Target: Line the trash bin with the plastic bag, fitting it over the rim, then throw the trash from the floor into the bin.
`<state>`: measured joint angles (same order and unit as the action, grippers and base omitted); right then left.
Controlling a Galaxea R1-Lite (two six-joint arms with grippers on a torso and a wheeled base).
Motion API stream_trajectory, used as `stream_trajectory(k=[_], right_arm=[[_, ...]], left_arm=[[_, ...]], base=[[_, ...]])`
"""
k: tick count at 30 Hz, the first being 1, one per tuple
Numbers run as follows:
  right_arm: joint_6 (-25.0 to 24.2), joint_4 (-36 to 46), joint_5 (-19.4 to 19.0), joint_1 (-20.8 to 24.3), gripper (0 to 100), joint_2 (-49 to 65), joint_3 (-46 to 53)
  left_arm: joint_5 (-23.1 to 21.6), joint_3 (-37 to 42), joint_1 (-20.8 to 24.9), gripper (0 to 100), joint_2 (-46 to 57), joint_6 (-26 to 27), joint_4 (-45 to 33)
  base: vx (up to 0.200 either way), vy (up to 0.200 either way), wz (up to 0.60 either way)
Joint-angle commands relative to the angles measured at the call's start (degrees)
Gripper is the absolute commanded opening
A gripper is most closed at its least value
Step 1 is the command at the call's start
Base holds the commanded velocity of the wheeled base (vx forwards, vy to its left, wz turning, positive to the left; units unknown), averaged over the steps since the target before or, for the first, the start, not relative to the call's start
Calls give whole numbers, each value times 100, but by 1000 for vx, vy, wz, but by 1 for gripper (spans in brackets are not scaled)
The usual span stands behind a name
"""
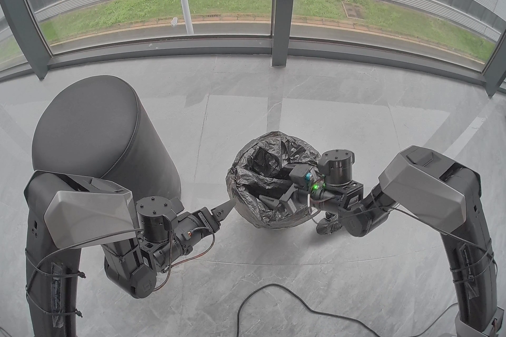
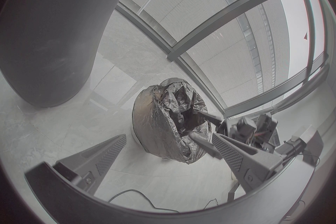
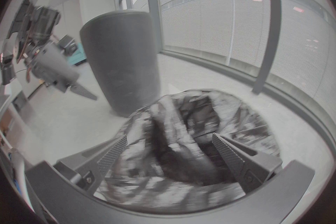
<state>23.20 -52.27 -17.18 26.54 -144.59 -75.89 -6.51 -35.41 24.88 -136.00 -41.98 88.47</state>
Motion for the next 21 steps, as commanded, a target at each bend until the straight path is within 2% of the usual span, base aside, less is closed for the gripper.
stream_trajectory(k=[1, 7, 15, 21], right_arm=[[-8, -46, 171, -254, 100, 151, -330], [-17, -29, 505, -545, 100, 54, -682], [-17, -2, 540, -580, 100, -298, -629], [0, -29, 830, -870, 100, -359, -664]], left_arm=[[1, 8, -1, 100, -76, -3, 4], [1, 8, 17, 100, -85, -3, 4], [9, 35, 43, 100, -58, -3, 4], [18, 105, 8, 100, -41, -3, 4]], base=[[0, 0, 0], [0, 0, 0], [0, 0, 0], [0, 0, 0]])
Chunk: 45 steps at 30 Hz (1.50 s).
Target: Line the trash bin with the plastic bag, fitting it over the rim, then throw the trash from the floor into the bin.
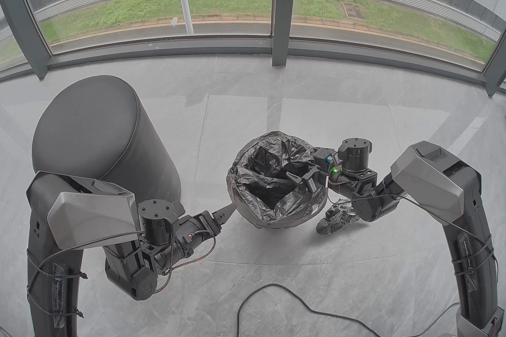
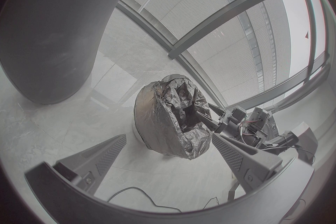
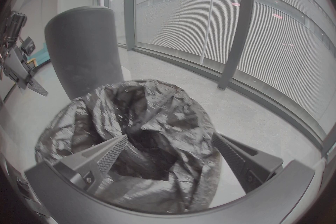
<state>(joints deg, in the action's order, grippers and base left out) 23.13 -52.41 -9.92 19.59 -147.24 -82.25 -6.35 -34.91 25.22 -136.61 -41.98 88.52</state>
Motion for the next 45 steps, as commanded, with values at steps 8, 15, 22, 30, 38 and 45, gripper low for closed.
stream_trajectory(k=[8, 15, 22, 30, 38, 45], right_arm=[[-10, -41, 87, -588, 100, 116, -63], [-107, -50, 61, -500, 100, 327, -54], [-159, -121, 69, -570, 100, 398, -28], [-159, -288, 52, -790, 100, 556, 297], [-317, -411, 52, -799, 100, 688, 605], [-423, -419, 61, -1115, 100, 863, 781]], left_arm=[[-6, 20, -17, 100, -24, -3, -1], [-6, 2, -9, 100, -59, -3, -1], [-6, 20, -26, 100, -41, -3, -1], [-6, 20, -35, 100, -59, -3, -1], [-6, 28, -35, 100, -50, -3, -1], [-24, 20, -96, 100, -59, -3, -1]], base=[[0, 0, 0], [0, 0, 0], [0, 0, 0], [0, 0, 0], [0, 0, 0], [0, 0, 0]])
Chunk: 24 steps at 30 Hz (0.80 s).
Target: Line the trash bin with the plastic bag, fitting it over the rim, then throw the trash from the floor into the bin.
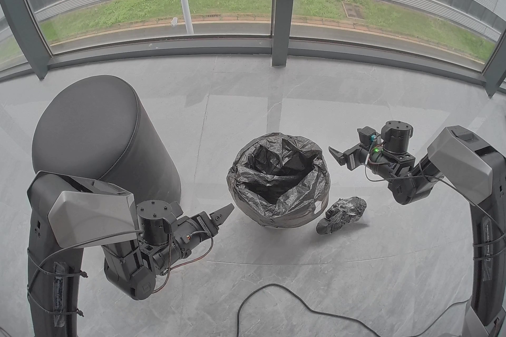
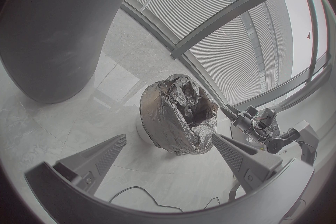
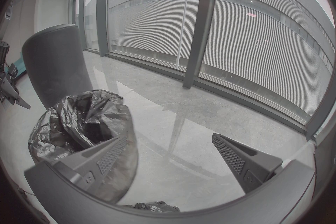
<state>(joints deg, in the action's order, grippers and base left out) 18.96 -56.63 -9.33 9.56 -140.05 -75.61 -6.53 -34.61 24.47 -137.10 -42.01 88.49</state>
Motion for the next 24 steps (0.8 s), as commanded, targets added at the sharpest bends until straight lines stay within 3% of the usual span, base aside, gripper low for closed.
stream_trajectory(k=[1, 7, 12, 16, 24], right_arm=[[-6, 11, -8, -112, 100, 179, 178], [-15, 11, -8, -147, 100, 197, 257], [12, 11, 19, -508, 100, 127, 582], [223, 205, 19, -912, 100, 109, 1523], [249, 609, 19, -1026, 100, -269, 1426]], left_arm=[[-15, -20, -21, 100, -19, 0, 1], [-23, -46, -12, 100, -37, 0, 1], [-23, -20, -12, 100, 7, 0, 1], [-50, -2, -12, 100, 166, -9, 1], [-23, -55, -12, 100, 210, -9, 1]], base=[[0, 0, 0], [0, 0, 0], [0, 0, 0], [0, 0, 0], [0, 0, 0]])
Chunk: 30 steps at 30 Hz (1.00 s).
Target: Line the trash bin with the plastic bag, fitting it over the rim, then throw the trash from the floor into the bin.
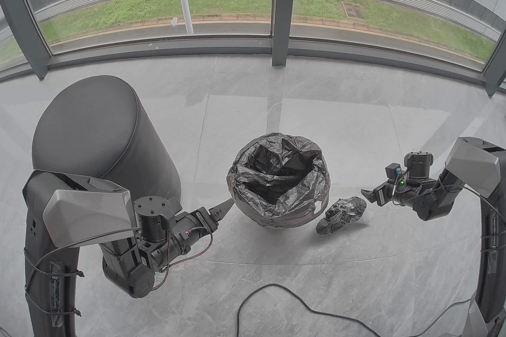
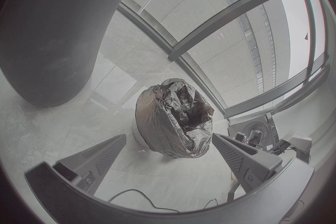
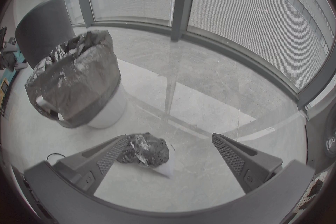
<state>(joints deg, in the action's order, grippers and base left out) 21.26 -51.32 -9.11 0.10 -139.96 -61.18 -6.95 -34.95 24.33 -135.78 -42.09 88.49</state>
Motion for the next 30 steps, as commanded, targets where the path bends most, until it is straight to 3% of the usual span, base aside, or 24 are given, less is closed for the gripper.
stream_trajectory(k=[1, 10, 16, 20, 24, 30], right_arm=[[18, 87, -3, -80, 100, -304, -34], [616, 1028, 5, -168, 100, -814, -930], [1442, 2197, -47, -396, 100, -1218, -2354], [2181, 3102, -531, -467, 100, -1534, -3145], [2392, 3269, -584, -502, 100, -1736, -3488], [2383, 3357, -961, -467, 100, -2264, -4341]], left_arm=[[18, -21, 1, 100, 78, -1, 1], [53, -3, 1, 100, 166, -1, 1], [168, 41, 1, 100, 227, -9, 1], [185, 50, -7, 100, 183, -9, 1], [185, 50, -16, 100, 166, -18, 1], [229, 50, -78, 100, 131, -18, 1]], base=[[0, 0, 0], [0, 0, 0], [0, 0, 0], [0, 0, 0], [0, 0, 0], [0, 0, 0]])
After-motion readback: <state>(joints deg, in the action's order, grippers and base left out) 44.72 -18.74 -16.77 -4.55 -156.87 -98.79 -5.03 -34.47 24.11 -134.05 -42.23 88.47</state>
